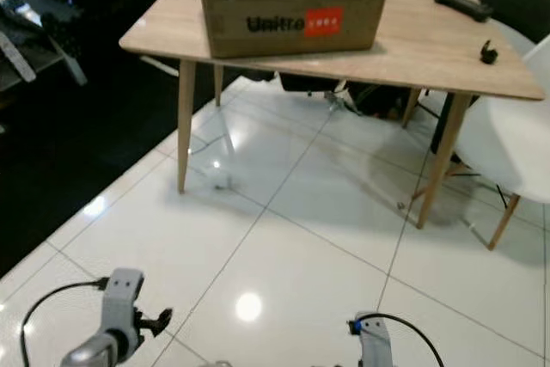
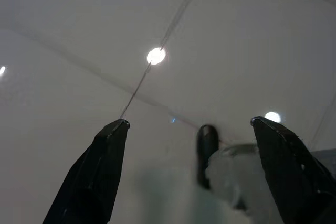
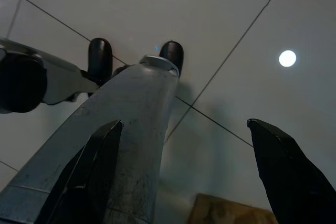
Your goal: Picking trash to rubbish bin
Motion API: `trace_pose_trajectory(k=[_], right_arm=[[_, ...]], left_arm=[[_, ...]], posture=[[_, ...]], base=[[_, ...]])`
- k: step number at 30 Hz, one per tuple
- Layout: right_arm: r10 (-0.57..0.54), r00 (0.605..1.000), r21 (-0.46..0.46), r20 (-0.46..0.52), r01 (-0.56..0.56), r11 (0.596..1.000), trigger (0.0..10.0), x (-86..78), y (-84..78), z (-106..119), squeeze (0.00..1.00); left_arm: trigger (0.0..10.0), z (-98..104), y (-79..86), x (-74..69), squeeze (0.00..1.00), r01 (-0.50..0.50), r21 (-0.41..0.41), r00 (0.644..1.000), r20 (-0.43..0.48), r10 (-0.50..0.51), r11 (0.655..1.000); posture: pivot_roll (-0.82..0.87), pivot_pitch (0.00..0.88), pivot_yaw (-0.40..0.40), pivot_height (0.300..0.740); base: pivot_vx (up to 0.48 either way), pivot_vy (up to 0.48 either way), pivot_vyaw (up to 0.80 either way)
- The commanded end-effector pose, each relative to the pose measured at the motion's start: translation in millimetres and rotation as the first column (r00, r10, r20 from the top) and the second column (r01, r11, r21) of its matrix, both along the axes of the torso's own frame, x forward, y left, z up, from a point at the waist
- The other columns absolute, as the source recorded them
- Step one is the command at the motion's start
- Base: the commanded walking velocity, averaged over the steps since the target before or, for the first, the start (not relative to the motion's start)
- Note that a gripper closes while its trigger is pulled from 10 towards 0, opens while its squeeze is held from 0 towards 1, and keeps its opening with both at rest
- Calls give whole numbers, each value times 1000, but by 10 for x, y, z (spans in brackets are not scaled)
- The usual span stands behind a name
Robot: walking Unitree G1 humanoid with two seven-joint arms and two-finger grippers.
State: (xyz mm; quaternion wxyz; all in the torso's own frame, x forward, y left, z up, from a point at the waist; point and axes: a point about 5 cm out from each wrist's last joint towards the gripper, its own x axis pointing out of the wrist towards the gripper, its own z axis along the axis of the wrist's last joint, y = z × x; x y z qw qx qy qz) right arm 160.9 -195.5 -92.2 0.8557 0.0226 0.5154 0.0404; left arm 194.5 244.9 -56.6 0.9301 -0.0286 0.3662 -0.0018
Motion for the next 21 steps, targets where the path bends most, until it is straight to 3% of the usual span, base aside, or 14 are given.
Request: trace_pose_trajectory(k=[1, 2, 4, 5, 6, 7, 11, 16, 21], right_arm=[[-4, 997, -16, -81, 3, 1000, 10000, -187, -1, -79, 0], [-4, 997, -16, -81, 3, 1000, 10000, -187, -1, -79, 0], [19, 996, -21, -86, -20, 1000, 10000, -178, 43, -83, 0], [19, 996, -21, -86, -20, 1000, 10000, -178, 43, -83, 0], [34, 996, -23, -86, -36, 999, 10000, -162, 75, -82, 0], [34, 996, -23, -86, -36, 999, 10000, -162, 75, -82, 0], [96, 991, -48, -92, -101, 994, 10000, -141, 110, -80, 0], [210, 969, -99, -131, -224, 970, 10000, -177, 114, -95, 0], [352, 915, -167, -195, -385, 908, 10000, -251, 83, -120, 0]], left_arm=[[10000, -135, 90, -261, 0, -103, 19, 990, -91, 105, 994], [10000, -135, 90, -261, 0, -103, 19, 990, -91, 105, 994], [10000, -271, 152, -573, 0, -240, 30, 951, -191, 242, 970], [10000, -271, 152, -573, 0, -240, 30, 951, -191, 242, 970], [10000, -354, 164, -798, 0, -311, 50, 913, -261, 312, 949], [10000, -354, 164, -798, 0, -311, 50, 913, -261, 312, 949], [10000, -445, 121, -1078, 0, -343, 79, 876, -332, 349, 936], [10000, -455, 106, -1101, 0, -346, 89, 873, -334, 355, 934], [10000, -435, 123, -1027, 0, -346, 99, 879, -314, 360, 933]], posture=[[147, 115, -32, 740], [147, 115, -32, 740], [150, 113, -33, 740], [150, 113, -33, 740], [150, 113, -33, 740], [150, 113, -33, 740], [147, 114, -31, 740], [162, 114, -40, 740], [177, 102, -52, 740]], base=[[0, 0, -800], [0, 0, -800], [0, 0, -800], [0, 0, -800], [0, 0, -800], [0, 0, -800], [0, 0, -800], [0, 0, -800], [0, 0, -800]])
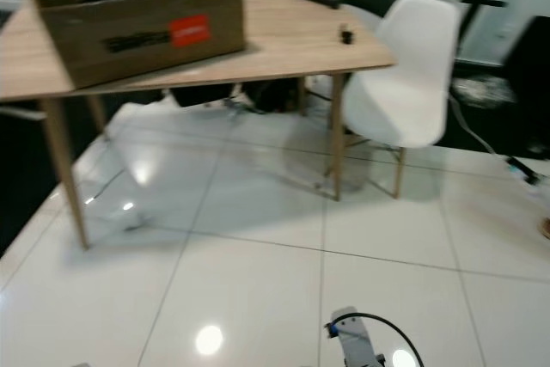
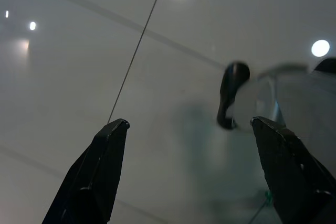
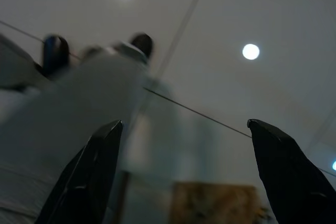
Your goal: Picking trash to rubbish bin
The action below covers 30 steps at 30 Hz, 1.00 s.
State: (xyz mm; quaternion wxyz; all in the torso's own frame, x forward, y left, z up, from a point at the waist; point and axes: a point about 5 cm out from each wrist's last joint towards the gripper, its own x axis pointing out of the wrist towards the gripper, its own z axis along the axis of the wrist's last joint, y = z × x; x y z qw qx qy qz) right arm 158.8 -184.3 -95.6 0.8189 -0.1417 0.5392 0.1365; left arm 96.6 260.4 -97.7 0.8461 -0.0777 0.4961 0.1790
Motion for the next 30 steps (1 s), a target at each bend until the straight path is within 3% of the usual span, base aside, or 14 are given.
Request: trace_pose_trajectory(k=[1, 11, 30], right_arm=[[39, 994, -43, -103, -43, 998, 10000, -237, -35, -88, 0], [47, 993, -60, -111, -54, 997, 10000, -270, -55, -97, 0], [60, 991, -67, -120, -69, 995, 10000, -289, -61, -103, 0]], left_arm=[[10000, -20, -31, -35, 0, 1, 2, 1000, -18, -1, 1000], [10000, -19, -66, 18, 0, 32, 3, 999, -18, -32, 999], [10000, -46, -112, -32, 0, 49, -7, 998, -38, -50, 999]], posture=[[177, 102, -52, 740], [171, 91, -52, 740], [185, 94, -49, 740]], base=[[0, 0, -800], [0, 0, -800], [0, 0, -800]])
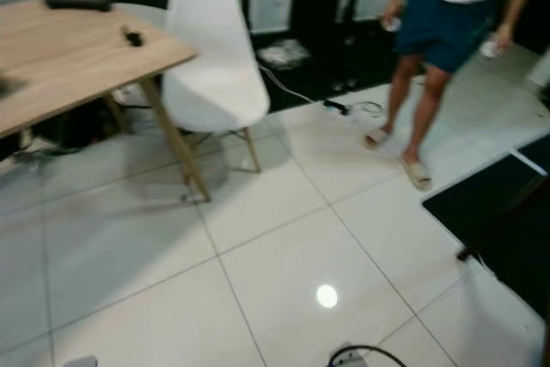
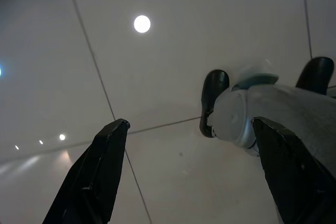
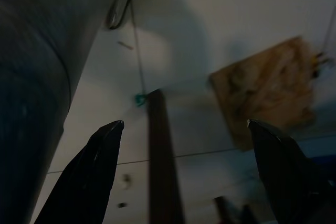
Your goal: Picking trash to rubbish bin
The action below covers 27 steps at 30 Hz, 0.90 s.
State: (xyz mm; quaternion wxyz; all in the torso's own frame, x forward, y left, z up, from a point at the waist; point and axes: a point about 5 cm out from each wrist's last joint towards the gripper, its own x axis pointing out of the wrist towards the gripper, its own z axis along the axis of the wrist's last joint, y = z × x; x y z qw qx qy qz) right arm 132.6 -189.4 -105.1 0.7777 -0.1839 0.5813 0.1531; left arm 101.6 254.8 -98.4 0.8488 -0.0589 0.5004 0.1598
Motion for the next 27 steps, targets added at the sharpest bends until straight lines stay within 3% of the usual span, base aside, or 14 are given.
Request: trace_pose_trajectory(k=[1, 7, 13, 27], right_arm=[[-10, 1000, -1, -14, 10, 1000, 10000, -40, -45, -7, 0], [-17, 999, -17, -28, 16, 1000, 10000, -110, -164, -9, 0], [-18, 999, -20, -31, 17, 1000, 10000, -124, -174, -12, 0], [0, 1000, 14, -14, 0, 1000, 10000, -4, 100, -14, 0]], left_arm=[[10000, -41, -55, -88, 0, -4, -17, 999, -32, 3, 1000], [10000, -49, -64, -113, 0, -5, -21, 999, -40, 4, 1000], [10000, -60, -98, -119, 0, -1, -27, 999, -45, 0, 1000], [10000, -65, -126, -103, 0, 5, -30, 999, -45, -6, 1000]], posture=[[184, 95, -49, 740], [182, 96, -48, 740], [180, 97, -49, 740], [177, 96, -54, 740]], base=[[0, 0, -800], [0, 0, -800], [0, 0, -800], [0, 0, -800]])
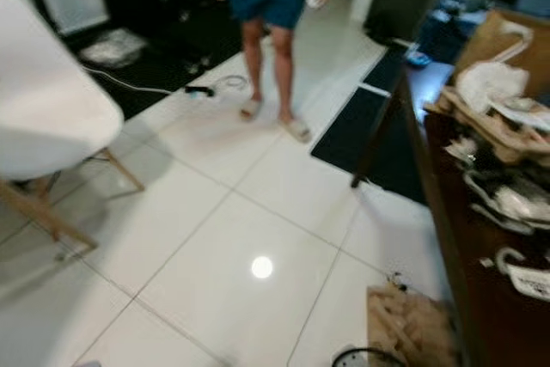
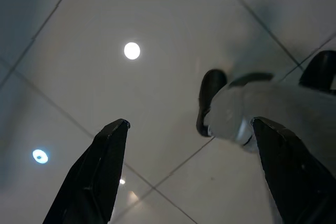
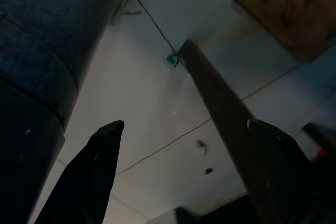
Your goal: Picking trash to rubbish bin
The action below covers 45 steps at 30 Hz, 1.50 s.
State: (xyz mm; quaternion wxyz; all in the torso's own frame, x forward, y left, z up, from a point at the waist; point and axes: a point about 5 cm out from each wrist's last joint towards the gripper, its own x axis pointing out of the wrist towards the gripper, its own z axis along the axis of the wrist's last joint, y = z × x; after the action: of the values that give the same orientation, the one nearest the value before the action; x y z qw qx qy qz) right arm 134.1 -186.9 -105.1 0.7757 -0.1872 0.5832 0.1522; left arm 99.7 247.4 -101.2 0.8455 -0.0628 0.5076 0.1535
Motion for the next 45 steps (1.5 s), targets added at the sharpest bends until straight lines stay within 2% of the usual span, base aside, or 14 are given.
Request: trace_pose_trajectory(k=[1, 8, 11, 14, 16, 18, 20, 24, 30, 34, 45], right_arm=[[-2, 1000, 23, -11, 2, 1000, 10000, -23, 79, -16, 0], [1, 1000, 21, -16, 0, 1000, 10000, -45, 63, -21, 0], [3, 999, 2, -34, -3, 1000, 10000, -120, -103, -22, 0], [3, 999, -6, -41, -3, 1000, 10000, -146, -172, -18, 0], [6, 999, -21, -52, -7, 1000, 10000, -189, -284, -9, 0], [7, 999, -25, -53, -9, 1000, 10000, -178, -300, -3, 0], [9, 999, -26, -53, -10, 1000, 10000, -167, -302, 1, 0], [21, 999, -10, -35, -21, 1000, 10000, -28, -137, 13, 0], [34, 999, 0, -29, -34, 999, 10000, 25, -17, 12, 0], [40, 999, 1, -30, -40, 999, 10000, 28, 10, 10, 0], [35, 998, -11, -47, -36, 999, 10000, -47, -51, -7, 0]], left_arm=[[10000, -37, -51, -87, 0, -1, -14, 999, -32, 1, 1000], [10000, -37, -49, -91, 0, 0, -13, 999, -32, -1, 1000], [10000, -38, -49, -96, 0, 3, -13, 999, -33, -4, 1000], [10000, -39, -50, -98, 0, 5, -13, 999, -34, -5, 1000], [10000, -41, -53, -102, 0, 9, -13, 999, -36, -10, 1000], [10000, -41, -54, -102, 0, 12, -13, 999, -36, -13, 1000], [10000, -41, -54, -102, 0, 14, -12, 999, -37, -15, 1000], [10000, -40, -54, -98, 0, 21, -11, 999, -37, -21, 1000], [10000, -39, -56, -92, 0, 29, -9, 999, -38, -30, 1000], [10000, -38, -59, -82, 0, 35, -8, 999, -37, -35, 999], [10000, -40, -93, -53, 0, 46, -12, 998, -33, -46, 999]], posture=[[175, 100, -57, 740], [175, 100, -57, 740], [175, 103, -57, 740], [175, 103, -57, 740], [173, 104, -59, 740], [173, 104, -59, 740], [173, 104, -59, 740], [173, 102, -60, 740], [173, 97, -59, 740], [173, 97, -59, 740], [169, 98, -62, 740]], base=[[0, 0, -800], [0, 0, -800], [0, 0, -800], [0, 0, -800], [0, 0, -800], [0, 0, -800], [0, 0, -800], [0, 0, -800], [0, 0, -800], [0, 0, -800], [0, 0, -800]])
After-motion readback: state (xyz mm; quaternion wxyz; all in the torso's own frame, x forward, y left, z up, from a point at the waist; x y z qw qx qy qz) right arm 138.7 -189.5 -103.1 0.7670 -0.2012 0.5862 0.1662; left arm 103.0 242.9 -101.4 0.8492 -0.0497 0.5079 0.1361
